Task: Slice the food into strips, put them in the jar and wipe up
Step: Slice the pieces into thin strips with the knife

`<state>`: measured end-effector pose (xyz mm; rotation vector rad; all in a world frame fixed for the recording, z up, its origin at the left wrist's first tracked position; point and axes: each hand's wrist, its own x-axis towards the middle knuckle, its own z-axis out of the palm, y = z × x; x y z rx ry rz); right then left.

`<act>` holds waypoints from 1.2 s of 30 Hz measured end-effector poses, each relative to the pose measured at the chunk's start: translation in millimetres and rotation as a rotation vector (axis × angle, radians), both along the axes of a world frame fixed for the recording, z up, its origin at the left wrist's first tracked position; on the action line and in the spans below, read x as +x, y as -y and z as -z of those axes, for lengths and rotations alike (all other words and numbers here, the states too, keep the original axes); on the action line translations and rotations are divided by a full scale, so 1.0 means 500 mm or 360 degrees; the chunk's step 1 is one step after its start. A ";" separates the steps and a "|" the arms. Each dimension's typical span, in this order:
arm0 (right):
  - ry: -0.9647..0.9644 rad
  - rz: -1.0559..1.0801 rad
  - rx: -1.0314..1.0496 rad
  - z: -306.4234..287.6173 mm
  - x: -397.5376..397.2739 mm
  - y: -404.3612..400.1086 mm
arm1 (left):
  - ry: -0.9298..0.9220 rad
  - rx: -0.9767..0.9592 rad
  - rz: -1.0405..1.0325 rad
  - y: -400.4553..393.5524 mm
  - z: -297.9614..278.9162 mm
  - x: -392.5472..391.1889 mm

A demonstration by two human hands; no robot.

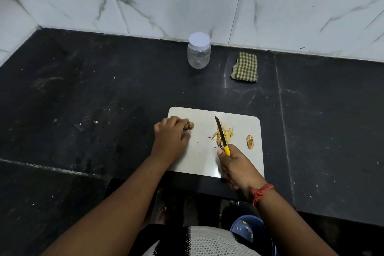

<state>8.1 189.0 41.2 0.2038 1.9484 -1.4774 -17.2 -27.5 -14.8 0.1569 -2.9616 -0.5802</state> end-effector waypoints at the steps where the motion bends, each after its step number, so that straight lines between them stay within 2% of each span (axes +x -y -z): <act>1: 0.0009 0.0007 -0.0017 0.000 -0.001 0.003 | -0.0003 -0.0028 0.0019 -0.003 -0.003 -0.004; 3: 0.0030 0.0013 -0.0040 -0.001 -0.003 0.007 | 0.0007 -0.0050 0.0070 -0.011 -0.010 -0.008; 7: 0.0032 0.0002 -0.0020 -0.003 -0.005 0.009 | 0.0019 0.0098 0.0033 -0.014 -0.011 -0.010; 14: 0.0041 -0.0045 0.0001 0.006 -0.004 0.021 | 0.0208 0.0090 0.0112 -0.009 -0.013 -0.024; 21: -0.0385 -0.0291 0.0496 0.017 -0.016 0.047 | 0.0181 0.0172 0.0038 -0.037 -0.005 -0.023; 30: -0.0498 -0.0487 0.0740 0.025 -0.032 0.086 | 0.0154 0.0344 -0.0064 -0.038 0.012 -0.017; 36: -0.0567 -0.0531 0.0786 0.028 -0.033 0.096 | 0.0171 0.0455 -0.0175 -0.040 0.006 -0.027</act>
